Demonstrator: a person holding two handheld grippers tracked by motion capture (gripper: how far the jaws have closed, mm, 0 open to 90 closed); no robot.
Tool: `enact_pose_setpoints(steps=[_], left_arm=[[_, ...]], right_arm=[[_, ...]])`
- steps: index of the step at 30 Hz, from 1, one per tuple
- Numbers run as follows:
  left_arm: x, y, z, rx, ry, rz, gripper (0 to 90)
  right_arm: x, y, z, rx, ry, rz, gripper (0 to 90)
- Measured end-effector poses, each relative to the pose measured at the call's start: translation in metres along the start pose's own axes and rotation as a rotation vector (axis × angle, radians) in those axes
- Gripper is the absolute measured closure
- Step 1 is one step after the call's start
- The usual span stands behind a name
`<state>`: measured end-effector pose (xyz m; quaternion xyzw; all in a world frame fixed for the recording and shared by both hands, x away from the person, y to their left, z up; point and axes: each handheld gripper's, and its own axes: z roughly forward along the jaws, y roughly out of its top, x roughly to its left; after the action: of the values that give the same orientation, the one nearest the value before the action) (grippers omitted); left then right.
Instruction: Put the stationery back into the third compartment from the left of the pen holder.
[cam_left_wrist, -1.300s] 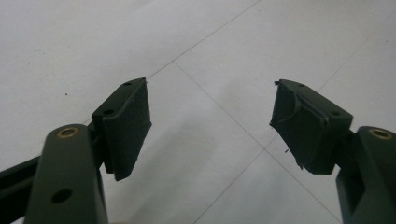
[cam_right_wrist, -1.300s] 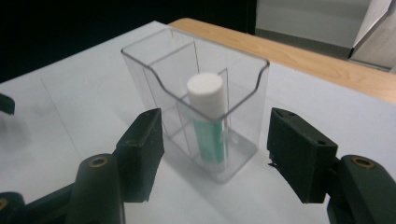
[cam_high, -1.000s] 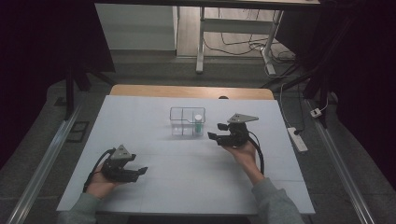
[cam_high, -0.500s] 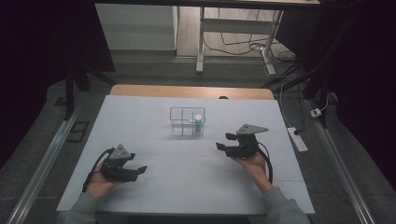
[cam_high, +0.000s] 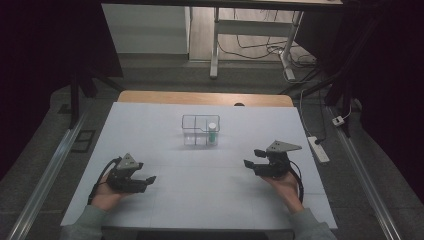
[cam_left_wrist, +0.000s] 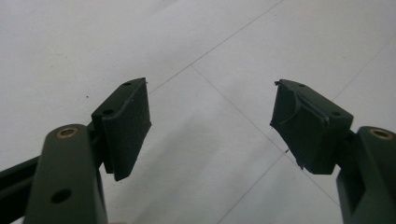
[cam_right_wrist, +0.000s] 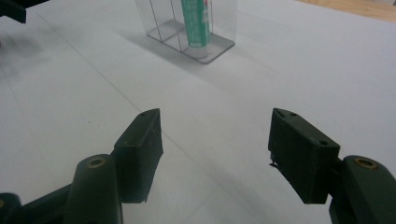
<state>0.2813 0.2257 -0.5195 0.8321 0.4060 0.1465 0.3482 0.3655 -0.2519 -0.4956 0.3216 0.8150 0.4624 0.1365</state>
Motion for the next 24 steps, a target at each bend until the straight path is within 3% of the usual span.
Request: enact_pose_setpoints(steps=[15, 24], left_arm=[[0.004, 0.000, 0.003, 0.002, 0.011, -0.001, 27.5], [0.006, -0.002, 0.003, 0.008, 0.015, -0.006, 27.5]], right_arm=[[-0.002, -0.030, -0.033, 0.006, -0.037, 0.003, 34.3], [-0.004, -0.033, -0.037, -0.002, -0.050, 0.001, 34.3]])
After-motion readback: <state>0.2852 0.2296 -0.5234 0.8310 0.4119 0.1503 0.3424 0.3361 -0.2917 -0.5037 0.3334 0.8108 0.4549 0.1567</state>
